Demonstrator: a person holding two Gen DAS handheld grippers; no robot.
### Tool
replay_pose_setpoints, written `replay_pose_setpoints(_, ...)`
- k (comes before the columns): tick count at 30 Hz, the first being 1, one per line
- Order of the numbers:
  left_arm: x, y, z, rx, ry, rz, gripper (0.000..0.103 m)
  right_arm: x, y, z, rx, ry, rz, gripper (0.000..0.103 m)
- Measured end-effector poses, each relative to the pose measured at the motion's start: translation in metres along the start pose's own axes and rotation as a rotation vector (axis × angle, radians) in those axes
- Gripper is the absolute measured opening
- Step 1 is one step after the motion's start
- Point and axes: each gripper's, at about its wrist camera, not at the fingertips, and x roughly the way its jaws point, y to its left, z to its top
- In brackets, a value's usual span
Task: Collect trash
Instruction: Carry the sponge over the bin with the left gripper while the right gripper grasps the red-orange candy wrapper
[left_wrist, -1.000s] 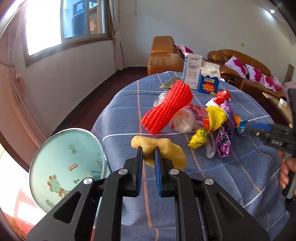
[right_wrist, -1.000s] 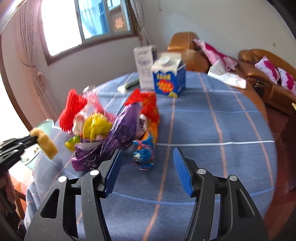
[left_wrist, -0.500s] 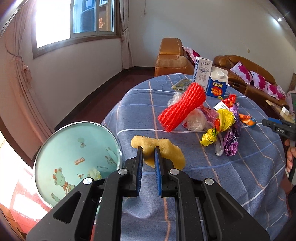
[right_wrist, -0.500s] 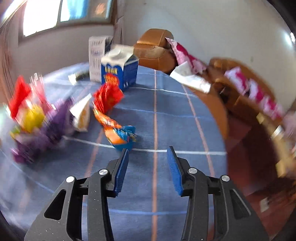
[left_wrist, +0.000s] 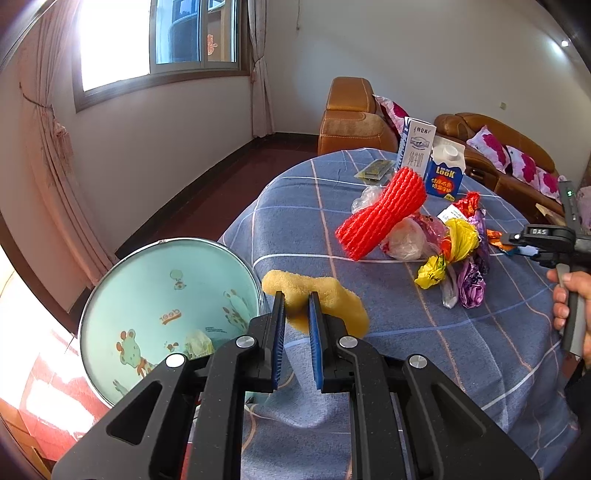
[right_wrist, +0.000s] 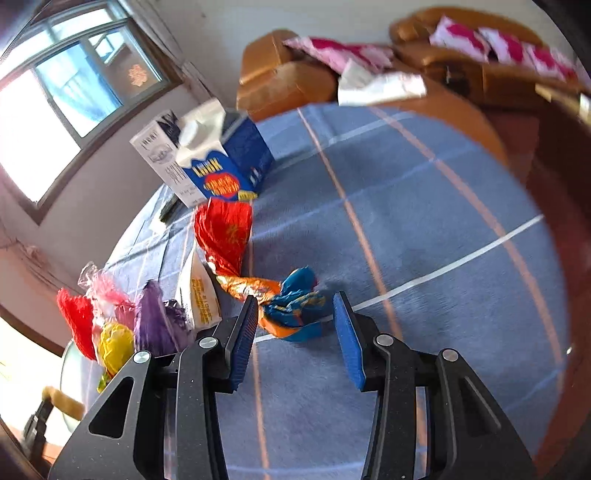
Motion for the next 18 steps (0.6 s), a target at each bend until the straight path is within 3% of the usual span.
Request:
replay_pose_setpoints(3,0.001,0.002,0.0,-0.005,0.001,0.0,0.012,0.004,0.006,0.0,-0.044,0.007,0.015,0.029)
replay_pose_setpoints(8,-0.001,0.006,0.002,-0.013,-0.004,0.005,0.012,0.0,0.016,-0.003,-0.125,-0.005,0.029,0.021)
replay_pose_setpoints(12,-0.006,0.009,0.004,-0.016,-0.012,0.021,0.012,-0.021,0.034,-0.007,-0.246,-0.116,-0.005,0.021)
replay_pose_setpoints(18,-0.012,0.022,0.005,-0.037,-0.019,0.059,0.012,-0.052,0.063,-0.009,-0.38,-0.239,0.062,0.021)
